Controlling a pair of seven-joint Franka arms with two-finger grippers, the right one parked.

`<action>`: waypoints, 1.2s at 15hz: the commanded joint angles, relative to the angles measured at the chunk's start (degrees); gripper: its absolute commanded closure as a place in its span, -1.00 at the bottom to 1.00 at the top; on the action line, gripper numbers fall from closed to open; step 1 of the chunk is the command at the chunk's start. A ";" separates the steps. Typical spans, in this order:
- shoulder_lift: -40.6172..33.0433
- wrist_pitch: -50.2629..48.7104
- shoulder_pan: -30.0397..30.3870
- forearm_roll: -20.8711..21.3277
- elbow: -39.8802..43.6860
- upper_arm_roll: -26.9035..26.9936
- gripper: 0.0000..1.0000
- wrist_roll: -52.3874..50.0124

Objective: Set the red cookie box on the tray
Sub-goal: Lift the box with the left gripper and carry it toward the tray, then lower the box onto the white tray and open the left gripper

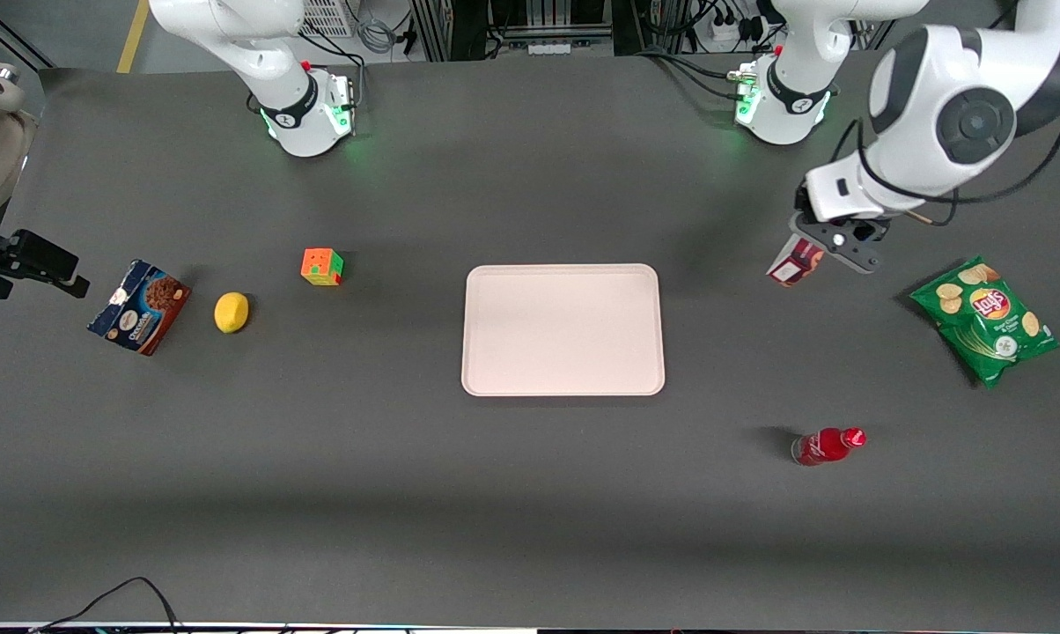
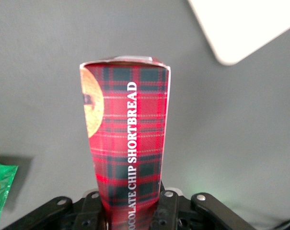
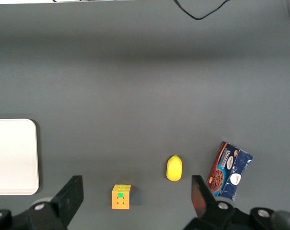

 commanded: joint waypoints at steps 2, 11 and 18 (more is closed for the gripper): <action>4.47 -1.76 -0.86 -3.47 12.05 -11.85 0.60 -21.99; 26.61 14.66 -9.91 -1.99 23.41 -14.42 0.60 -48.93; 37.88 18.08 -10.80 4.78 25.79 -13.46 0.57 -52.70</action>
